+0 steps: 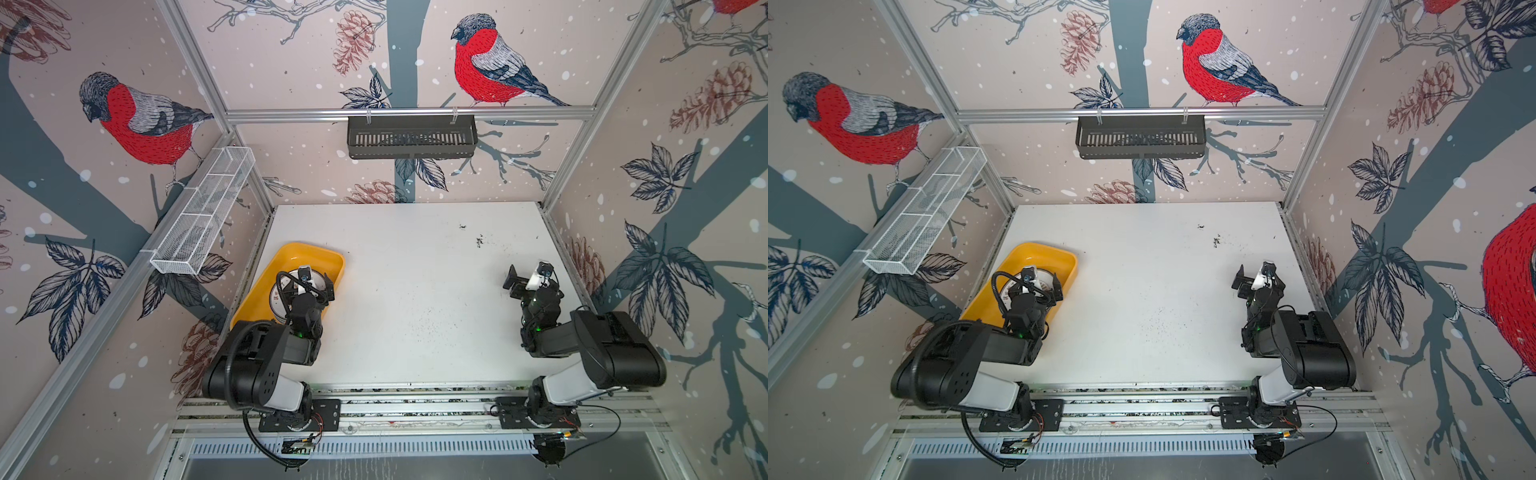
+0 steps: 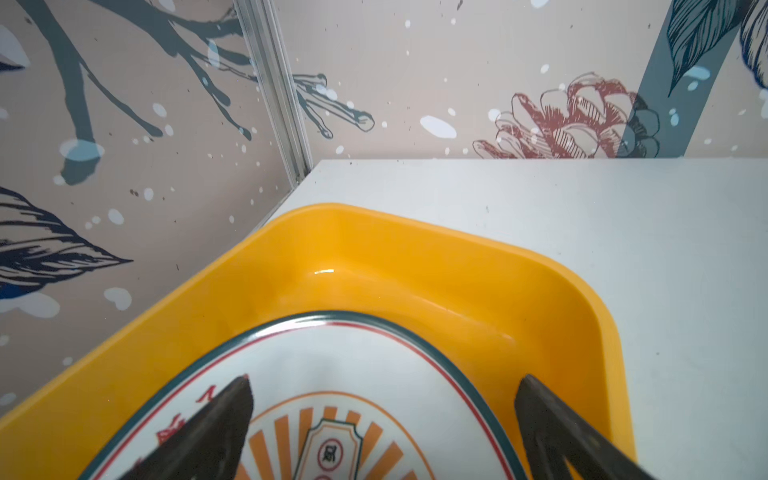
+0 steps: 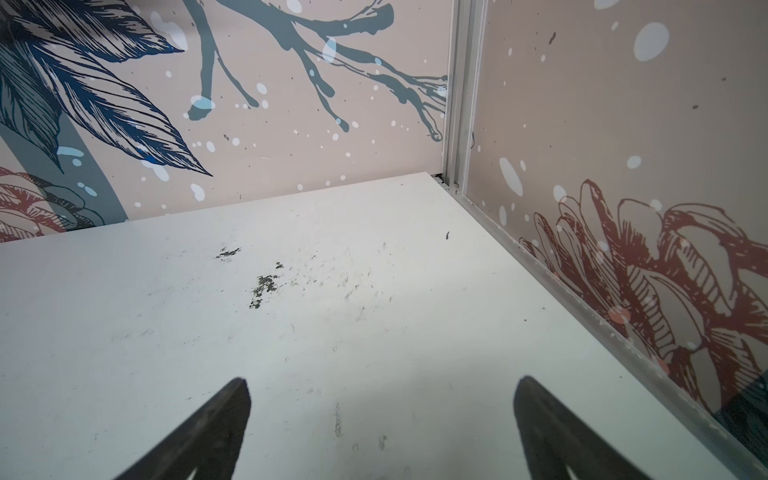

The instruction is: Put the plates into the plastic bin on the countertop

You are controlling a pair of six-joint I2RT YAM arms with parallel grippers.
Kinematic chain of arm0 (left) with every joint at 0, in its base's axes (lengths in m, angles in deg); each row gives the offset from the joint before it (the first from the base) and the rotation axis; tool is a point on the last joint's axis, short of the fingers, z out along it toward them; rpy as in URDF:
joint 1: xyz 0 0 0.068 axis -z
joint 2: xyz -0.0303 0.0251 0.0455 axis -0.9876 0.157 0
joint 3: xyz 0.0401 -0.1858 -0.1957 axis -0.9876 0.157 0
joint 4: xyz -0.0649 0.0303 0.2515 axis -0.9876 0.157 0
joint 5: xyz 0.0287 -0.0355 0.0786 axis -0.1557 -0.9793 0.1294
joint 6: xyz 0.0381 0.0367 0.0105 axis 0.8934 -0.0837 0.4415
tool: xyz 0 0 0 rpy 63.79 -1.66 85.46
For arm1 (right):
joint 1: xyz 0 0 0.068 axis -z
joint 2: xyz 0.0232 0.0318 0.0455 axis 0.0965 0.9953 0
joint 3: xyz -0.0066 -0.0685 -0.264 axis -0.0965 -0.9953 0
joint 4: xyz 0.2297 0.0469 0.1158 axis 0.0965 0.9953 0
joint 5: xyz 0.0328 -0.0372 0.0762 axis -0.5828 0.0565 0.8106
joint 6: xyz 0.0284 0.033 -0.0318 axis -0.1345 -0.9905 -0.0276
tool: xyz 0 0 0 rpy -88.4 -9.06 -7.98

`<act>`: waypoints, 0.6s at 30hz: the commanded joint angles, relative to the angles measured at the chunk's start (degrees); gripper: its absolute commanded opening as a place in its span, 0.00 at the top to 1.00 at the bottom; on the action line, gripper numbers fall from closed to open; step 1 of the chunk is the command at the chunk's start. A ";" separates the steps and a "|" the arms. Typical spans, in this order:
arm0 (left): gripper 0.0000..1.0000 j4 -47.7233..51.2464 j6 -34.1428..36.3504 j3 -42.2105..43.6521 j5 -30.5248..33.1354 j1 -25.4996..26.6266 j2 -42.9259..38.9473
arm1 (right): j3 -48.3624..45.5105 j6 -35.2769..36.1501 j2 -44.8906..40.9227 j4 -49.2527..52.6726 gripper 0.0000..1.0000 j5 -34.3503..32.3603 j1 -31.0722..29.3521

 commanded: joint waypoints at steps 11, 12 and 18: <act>0.04 -0.76 -3.23 -4.71 -1.80 -3.93 2.20 | 2.29 1.72 0.88 0.95 0.01 2.96 -0.08; 0.03 -2.00 -2.94 -4.42 -1.86 -3.93 2.50 | 2.12 1.81 0.78 0.76 0.01 1.79 -0.48; 0.03 -2.80 -2.80 -3.76 -1.77 -3.84 2.03 | 1.23 2.20 0.28 -0.69 0.00 0.51 -1.24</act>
